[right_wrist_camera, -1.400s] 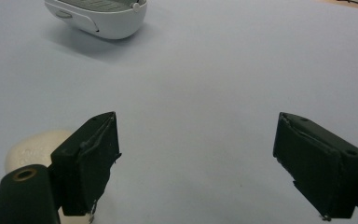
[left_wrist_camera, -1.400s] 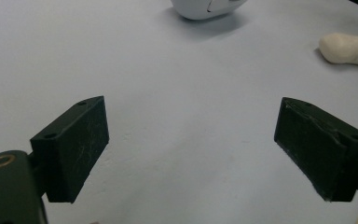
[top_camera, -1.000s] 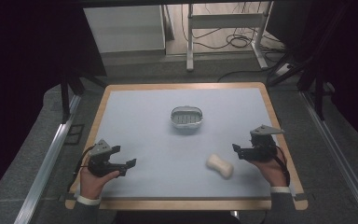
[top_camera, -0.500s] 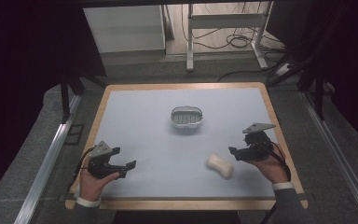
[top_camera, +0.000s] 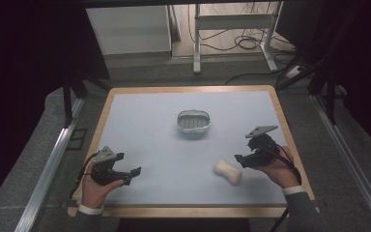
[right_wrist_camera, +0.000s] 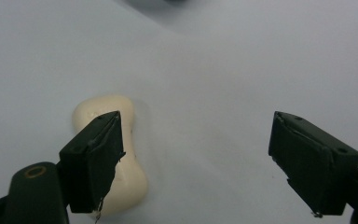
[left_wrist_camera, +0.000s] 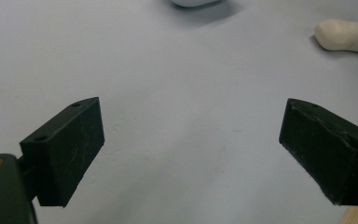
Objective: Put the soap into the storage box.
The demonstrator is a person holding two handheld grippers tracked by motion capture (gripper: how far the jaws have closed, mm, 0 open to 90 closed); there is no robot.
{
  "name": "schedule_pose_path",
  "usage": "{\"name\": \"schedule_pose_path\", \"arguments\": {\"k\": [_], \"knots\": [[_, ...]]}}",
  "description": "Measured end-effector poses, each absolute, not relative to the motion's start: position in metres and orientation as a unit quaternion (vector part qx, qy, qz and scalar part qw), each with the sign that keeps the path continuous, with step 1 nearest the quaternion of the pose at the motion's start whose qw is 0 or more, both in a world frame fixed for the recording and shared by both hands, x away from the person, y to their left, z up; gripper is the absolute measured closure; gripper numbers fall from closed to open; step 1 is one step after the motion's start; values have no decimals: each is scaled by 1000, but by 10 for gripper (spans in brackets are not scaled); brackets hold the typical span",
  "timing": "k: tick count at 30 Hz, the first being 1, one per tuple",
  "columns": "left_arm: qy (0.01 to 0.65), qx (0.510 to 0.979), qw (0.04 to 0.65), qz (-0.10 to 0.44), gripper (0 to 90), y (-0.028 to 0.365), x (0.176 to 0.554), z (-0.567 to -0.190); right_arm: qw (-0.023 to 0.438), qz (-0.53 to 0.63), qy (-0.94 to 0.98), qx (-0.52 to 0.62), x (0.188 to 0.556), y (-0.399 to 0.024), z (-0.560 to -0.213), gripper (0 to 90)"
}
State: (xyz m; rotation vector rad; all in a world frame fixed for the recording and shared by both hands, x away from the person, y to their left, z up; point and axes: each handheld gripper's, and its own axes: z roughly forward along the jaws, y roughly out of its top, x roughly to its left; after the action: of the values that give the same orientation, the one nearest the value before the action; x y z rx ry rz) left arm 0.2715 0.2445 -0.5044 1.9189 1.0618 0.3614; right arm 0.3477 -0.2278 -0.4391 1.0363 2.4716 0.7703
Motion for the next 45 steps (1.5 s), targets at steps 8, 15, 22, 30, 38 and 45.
{"name": "schedule_pose_path", "arguments": {"k": [8, 15, 22, 30, 38, 45], "knots": [[425, 778, 441, 141, 45, 242, 272, -506, 153, 241, 890, 356, 346, -218, -444, 177], [425, 779, 440, 138, 32, 243, 272, -505, 142, 209, 905, 342, 344, -210, -450, 177], [425, 784, 432, 136, 29, 240, 273, -508, 111, 192, 917, 332, 345, -198, -462, 216], [424, 785, 431, 136, 30, 240, 273, -507, 88, 165, 927, 325, 345, -180, -475, 281], [424, 784, 433, 136, 29, 241, 273, -507, 71, 137, 935, 321, 349, -166, -486, 371], [424, 783, 436, 134, 28, 242, 273, -507, 61, 104, 940, 319, 352, -162, -491, 452]]}}
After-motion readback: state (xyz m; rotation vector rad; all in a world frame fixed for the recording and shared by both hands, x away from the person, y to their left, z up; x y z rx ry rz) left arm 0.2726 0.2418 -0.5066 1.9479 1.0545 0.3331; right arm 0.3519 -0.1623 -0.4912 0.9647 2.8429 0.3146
